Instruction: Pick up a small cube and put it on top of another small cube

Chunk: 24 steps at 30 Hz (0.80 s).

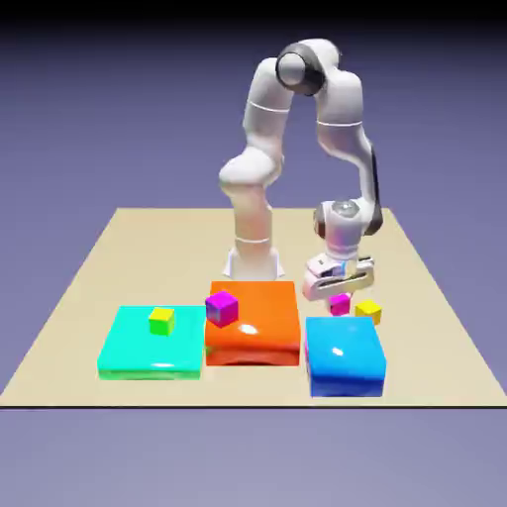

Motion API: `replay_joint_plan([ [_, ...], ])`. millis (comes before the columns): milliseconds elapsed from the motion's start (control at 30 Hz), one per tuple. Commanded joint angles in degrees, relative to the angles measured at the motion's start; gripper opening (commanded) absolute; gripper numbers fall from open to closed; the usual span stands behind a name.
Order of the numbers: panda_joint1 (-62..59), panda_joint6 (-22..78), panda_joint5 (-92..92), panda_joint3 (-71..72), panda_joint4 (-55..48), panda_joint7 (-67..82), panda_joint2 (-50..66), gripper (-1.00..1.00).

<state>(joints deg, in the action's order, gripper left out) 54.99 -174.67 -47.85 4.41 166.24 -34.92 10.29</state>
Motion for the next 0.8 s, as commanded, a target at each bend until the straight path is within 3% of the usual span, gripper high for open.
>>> replay_joint_plan([
  [0, -2.07, 0.59, 1.84, 1.64, 0.37, -1.42, -1.04, -1.00],
  [533, -34.35, 10.01, 31.21, 27.25, 6.11, -24.22, -17.20, -1.00],
  [767, -46.49, 23.03, 37.59, 14.79, -1.26, -23.70, -22.62, -1.00],
])
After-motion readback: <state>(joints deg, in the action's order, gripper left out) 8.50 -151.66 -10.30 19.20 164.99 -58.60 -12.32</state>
